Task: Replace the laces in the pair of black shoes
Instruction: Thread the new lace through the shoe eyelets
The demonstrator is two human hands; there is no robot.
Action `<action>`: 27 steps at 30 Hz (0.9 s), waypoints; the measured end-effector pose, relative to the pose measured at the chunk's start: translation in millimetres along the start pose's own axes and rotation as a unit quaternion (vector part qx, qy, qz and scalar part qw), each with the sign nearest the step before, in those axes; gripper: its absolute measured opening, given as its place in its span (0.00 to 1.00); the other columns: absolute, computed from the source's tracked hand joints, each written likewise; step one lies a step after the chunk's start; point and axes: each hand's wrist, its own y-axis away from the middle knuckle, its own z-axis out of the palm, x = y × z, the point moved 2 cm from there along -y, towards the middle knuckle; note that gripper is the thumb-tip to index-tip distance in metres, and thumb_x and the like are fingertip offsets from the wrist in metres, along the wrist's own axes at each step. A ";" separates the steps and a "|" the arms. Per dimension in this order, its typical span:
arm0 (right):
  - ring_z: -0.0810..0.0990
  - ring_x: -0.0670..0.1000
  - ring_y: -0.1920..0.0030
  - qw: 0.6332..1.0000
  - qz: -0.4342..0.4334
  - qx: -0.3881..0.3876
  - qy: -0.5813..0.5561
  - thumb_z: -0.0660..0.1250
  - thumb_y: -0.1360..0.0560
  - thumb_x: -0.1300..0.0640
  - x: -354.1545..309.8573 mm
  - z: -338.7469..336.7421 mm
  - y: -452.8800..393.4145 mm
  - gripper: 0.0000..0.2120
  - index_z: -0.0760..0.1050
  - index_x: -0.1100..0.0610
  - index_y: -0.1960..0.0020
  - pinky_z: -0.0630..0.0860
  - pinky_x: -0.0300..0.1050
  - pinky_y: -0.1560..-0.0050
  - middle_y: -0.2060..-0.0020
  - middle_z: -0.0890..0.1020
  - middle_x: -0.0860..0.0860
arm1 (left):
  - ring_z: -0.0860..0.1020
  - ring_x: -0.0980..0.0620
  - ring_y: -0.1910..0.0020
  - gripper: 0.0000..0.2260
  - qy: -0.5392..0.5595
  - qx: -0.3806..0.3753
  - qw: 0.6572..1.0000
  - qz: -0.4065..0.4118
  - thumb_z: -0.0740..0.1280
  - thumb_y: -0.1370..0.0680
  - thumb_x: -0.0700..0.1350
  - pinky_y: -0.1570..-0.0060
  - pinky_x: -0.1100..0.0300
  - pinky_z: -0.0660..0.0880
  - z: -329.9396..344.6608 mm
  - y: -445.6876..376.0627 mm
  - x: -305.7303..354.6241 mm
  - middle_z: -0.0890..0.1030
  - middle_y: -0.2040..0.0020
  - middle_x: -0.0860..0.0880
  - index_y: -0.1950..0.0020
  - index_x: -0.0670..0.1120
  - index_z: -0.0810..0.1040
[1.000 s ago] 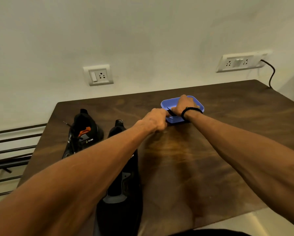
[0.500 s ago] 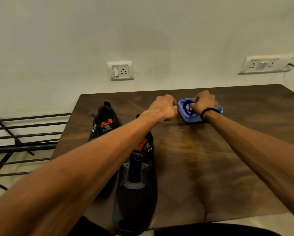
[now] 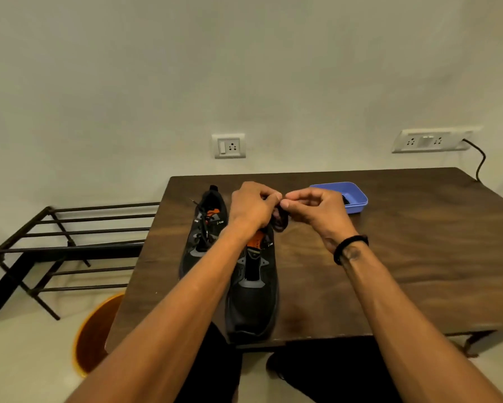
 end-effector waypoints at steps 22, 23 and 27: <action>0.76 0.40 0.67 0.998 -0.021 -0.051 0.042 0.78 0.26 0.56 -27.5 -5.6 1.5 0.11 0.85 0.56 0.45 0.71 0.33 0.68 0.55 0.88 0.55 | 0.82 0.60 0.63 0.07 0.166 -0.033 0.985 0.034 0.70 0.18 0.48 0.56 0.63 0.80 -13.3 27.0 0.8 0.87 0.58 0.51 0.43 0.49 0.85; 0.77 0.40 0.68 0.997 -0.010 -0.055 0.050 0.78 0.26 0.56 -25.2 -7.3 0.9 0.11 0.85 0.57 0.45 0.71 0.32 0.68 0.57 0.87 0.54 | 0.82 0.60 0.64 0.07 0.172 -0.007 0.985 0.028 0.70 0.18 0.46 0.56 0.64 0.80 -16.3 26.0 0.5 0.87 0.59 0.51 0.43 0.49 0.85; 0.69 0.45 0.71 0.981 0.083 -0.090 0.148 0.74 0.23 0.49 -9.7 -28.9 -3.2 0.11 0.86 0.57 0.52 0.66 0.38 0.68 0.65 0.84 0.51 | 0.84 0.55 0.61 0.08 0.314 0.139 0.939 0.017 0.66 0.16 0.46 0.55 0.60 0.82 -36.0 21.9 -1.0 0.87 0.56 0.48 0.41 0.45 0.81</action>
